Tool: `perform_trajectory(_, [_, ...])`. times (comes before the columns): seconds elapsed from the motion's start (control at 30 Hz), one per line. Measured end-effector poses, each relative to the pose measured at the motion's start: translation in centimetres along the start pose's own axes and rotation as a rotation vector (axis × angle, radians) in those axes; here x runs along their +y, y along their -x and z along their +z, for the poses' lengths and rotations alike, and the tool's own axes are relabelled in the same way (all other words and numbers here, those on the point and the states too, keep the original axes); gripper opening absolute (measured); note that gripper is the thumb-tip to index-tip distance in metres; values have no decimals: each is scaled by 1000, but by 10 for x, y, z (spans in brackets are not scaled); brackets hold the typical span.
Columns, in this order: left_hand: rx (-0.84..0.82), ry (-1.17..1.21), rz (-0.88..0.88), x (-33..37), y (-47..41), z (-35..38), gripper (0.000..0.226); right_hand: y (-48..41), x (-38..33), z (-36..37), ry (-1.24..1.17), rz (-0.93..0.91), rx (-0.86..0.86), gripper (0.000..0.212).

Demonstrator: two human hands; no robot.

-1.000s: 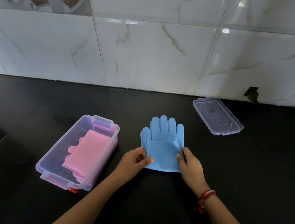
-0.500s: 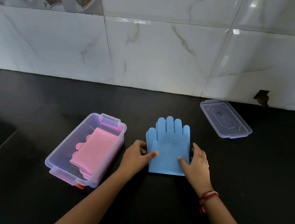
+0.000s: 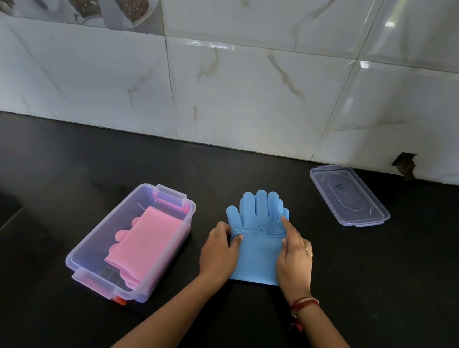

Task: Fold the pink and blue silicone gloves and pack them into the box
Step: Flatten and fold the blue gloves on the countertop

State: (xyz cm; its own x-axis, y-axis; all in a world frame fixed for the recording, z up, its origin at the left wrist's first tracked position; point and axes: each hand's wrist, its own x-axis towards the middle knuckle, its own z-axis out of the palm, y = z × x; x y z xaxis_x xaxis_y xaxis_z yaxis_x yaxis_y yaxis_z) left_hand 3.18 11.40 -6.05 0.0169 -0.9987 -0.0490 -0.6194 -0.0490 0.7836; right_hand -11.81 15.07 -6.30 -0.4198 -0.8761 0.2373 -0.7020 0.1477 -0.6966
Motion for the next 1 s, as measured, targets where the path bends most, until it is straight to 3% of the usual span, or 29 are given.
perform_trajectory(0.13, [35,58,34,-4,8,2,20,-2,2,0,-90,24,4,48])
perform_trajectory(0.27, [-33,75,4,-9,-1,-5,18,-4,5,3,-20,27,-8,45])
perform_trajectory(0.37, [-87,87,-20,-10,-7,-11,32,-4,3,4,65,46,-19,44])
perform_trajectory(0.5, [11,-9,70,-8,-2,-8,59,-6,3,-1,102,44,-5,28])
perform_trajectory(0.57, [118,-175,285,-8,3,-7,57,-7,5,-7,136,-19,-26,14])
perform_trajectory(0.63, [204,-395,661,-13,3,-8,43,-6,8,-17,241,-185,-40,6])
perform_trajectory(0.7, [90,-496,924,-19,0,-13,29,-6,14,-29,337,-432,-73,7])
perform_trajectory(0.73, [2,-484,955,-21,-3,-18,27,-7,19,-35,372,-565,-116,7])
perform_trajectory(0.8, [-166,-440,871,-26,-9,-26,41,-10,30,-45,405,-711,-280,20])
perform_trajectory(0.9, [-333,-488,801,-38,-16,-36,65,-20,51,-59,489,-727,-501,53])
perform_trajectory(1.0, [-332,-565,860,-41,-13,-38,63,-31,63,-64,646,-807,-592,72])
